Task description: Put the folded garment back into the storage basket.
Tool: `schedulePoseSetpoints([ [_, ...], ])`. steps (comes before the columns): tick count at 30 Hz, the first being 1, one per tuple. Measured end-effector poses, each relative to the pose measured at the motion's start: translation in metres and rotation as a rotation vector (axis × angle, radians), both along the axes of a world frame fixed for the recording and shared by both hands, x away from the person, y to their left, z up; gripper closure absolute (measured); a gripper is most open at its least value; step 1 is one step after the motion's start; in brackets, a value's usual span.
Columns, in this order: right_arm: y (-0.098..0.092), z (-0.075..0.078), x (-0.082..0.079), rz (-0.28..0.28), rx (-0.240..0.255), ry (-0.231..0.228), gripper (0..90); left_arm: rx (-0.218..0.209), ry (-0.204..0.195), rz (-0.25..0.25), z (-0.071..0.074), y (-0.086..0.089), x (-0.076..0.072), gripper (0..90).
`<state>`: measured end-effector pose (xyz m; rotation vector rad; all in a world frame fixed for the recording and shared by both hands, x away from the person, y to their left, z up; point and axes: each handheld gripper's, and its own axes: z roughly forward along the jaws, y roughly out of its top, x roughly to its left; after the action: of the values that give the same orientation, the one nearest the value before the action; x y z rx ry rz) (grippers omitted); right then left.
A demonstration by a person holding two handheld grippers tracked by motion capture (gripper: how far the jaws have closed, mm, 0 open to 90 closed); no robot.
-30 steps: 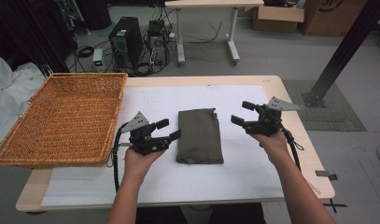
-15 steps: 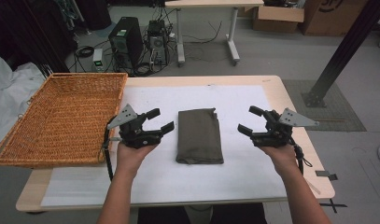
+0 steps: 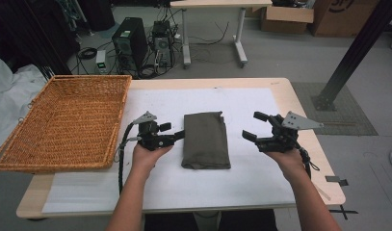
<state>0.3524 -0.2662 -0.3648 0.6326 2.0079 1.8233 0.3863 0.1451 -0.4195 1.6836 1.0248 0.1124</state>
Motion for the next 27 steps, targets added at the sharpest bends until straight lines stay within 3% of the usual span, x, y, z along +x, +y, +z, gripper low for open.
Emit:
schedulePoseSetpoints([
  [5,-0.003,-0.006,0.008,-0.005,0.009,0.022,13.8,0.012,0.116,-0.007,-0.021,-0.010,0.014,17.4],
  [9,-0.004,-0.013,0.012,-0.002,-0.004,0.032,13.8,0.026,0.176,-0.003,-0.031,-0.017,0.019,18.1],
  [11,-0.005,-0.015,0.013,-0.003,-0.016,0.036,13.8,0.057,0.198,0.001,-0.034,-0.021,0.021,18.4],
  [16,-0.010,-0.020,0.014,-0.008,0.006,0.038,13.8,0.082,0.189,-0.012,-0.033,-0.041,0.024,19.1],
  [19,-0.013,-0.023,0.013,-0.011,0.014,0.038,13.8,0.091,0.172,0.020,-0.033,-0.056,0.024,17.8],
  [20,-0.014,-0.024,0.013,-0.008,0.018,0.040,13.8,0.111,0.169,0.031,-0.032,-0.060,0.024,17.4],
  [27,-0.019,-0.025,0.012,-0.015,0.032,0.033,13.7,0.353,0.084,0.112,-0.028,-0.094,0.017,15.6],
])
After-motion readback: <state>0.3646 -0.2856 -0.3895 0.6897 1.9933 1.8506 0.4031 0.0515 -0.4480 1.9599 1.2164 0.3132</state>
